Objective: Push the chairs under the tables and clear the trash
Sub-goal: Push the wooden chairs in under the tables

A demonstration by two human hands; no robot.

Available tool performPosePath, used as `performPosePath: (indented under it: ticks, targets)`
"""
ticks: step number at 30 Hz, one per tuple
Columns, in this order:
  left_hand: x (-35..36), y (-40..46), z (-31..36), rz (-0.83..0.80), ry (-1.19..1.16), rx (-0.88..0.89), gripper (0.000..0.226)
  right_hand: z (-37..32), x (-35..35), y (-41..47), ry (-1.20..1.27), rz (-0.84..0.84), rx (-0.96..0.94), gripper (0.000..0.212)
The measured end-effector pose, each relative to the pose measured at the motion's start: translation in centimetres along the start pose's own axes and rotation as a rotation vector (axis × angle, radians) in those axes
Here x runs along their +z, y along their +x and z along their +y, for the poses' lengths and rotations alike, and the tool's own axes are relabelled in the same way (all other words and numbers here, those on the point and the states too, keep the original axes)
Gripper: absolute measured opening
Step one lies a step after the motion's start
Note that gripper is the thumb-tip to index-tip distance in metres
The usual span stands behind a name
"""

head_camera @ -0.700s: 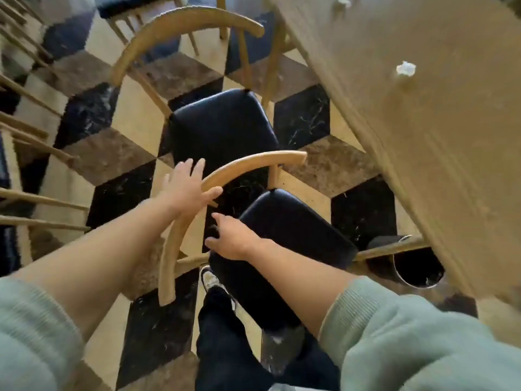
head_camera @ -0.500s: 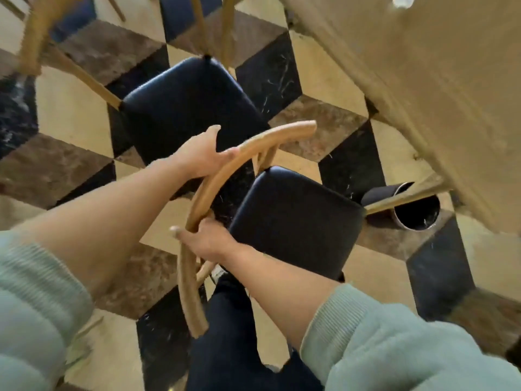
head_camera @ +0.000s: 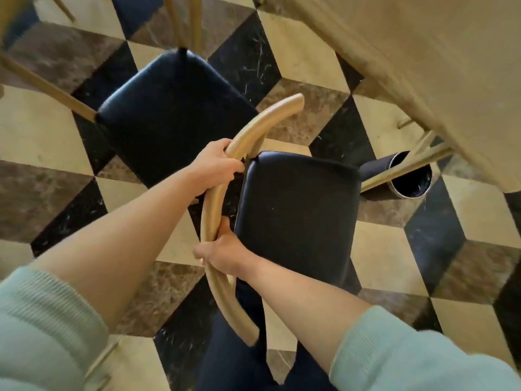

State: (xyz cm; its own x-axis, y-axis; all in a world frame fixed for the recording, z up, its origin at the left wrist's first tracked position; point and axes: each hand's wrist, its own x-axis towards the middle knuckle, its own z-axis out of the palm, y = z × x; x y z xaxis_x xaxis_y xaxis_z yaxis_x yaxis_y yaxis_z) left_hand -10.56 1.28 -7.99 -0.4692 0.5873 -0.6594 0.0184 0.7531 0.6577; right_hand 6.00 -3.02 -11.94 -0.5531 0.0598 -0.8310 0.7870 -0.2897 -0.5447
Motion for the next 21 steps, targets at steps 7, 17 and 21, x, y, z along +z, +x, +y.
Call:
performPosePath:
  ticks: [7, 17, 21]
  targets:
    - [2.4, -1.6, -0.8, 0.189, -0.189, -0.14, 0.044, 1.4, -5.7, -1.9, -0.302, -0.125, 0.061, 0.085]
    - [12.6, -1.3, 4.4, 0.566, -0.678, -0.385, 0.054, 2.6, -21.5, -5.4, -0.667, -0.175, -0.069, 0.074]
    - [15.5, -0.3, 7.1, 0.558, -0.759, -0.408, 0.053, 2.9, -27.4, -7.0, -0.762, -0.061, -0.216, 0.069]
